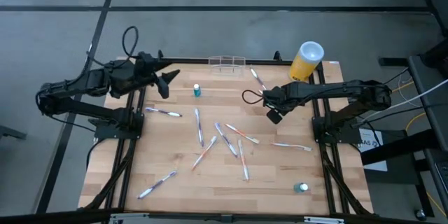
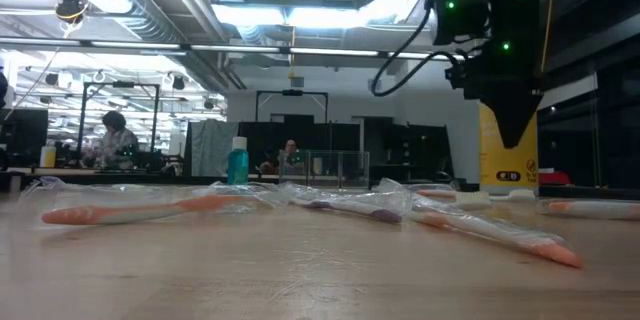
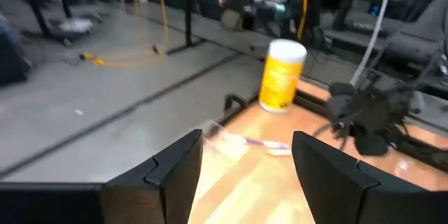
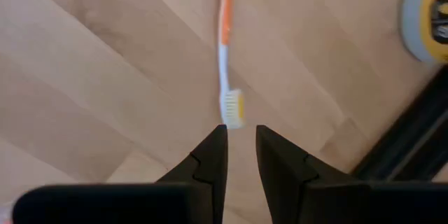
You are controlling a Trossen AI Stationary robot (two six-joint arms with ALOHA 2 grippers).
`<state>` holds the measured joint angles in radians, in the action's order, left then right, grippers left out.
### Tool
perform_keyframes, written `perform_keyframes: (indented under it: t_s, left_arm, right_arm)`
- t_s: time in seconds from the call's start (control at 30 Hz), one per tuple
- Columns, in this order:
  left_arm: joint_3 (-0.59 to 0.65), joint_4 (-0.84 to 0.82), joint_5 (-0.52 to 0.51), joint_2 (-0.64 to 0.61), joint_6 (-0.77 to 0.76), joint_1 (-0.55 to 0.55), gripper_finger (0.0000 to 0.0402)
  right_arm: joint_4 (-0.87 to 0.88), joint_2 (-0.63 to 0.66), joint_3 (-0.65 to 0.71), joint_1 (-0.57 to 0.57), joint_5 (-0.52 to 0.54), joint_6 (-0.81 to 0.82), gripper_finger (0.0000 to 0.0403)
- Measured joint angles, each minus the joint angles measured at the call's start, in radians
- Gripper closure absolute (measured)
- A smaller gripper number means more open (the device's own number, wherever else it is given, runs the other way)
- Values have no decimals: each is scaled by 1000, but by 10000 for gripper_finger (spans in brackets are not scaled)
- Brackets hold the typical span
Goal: Pick & Place toothbrushing station
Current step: Put the orange toothbrush into the transparent organizer
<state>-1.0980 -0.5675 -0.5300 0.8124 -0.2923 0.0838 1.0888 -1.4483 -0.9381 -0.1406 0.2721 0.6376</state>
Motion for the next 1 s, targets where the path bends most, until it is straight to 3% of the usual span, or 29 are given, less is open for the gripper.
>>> perform_keyframes:
  t_s: [0.23,0.4,0.53,0.7,0.87,1.0]
  left_arm:
    - [70,-8,43,5,-225,17,184]
    - [74,2,-15,4,-348,15,183]
    - [74,55,-123,4,-369,-13,182]
    - [74,151,-215,3,-353,-53,182]
    - [73,280,-128,3,-270,-74,182]
    - [73,290,-94,4,-294,-78,182]
  right_arm:
    - [-101,0,113,-6,-62,-16,325]
    - [-157,17,207,-19,-93,52,325]
    - [-214,82,244,-13,-84,132,325]
    - [-223,198,248,0,15,220,325]
    - [-228,279,248,-23,50,270,325]
    - [-266,340,248,-23,52,273,325]
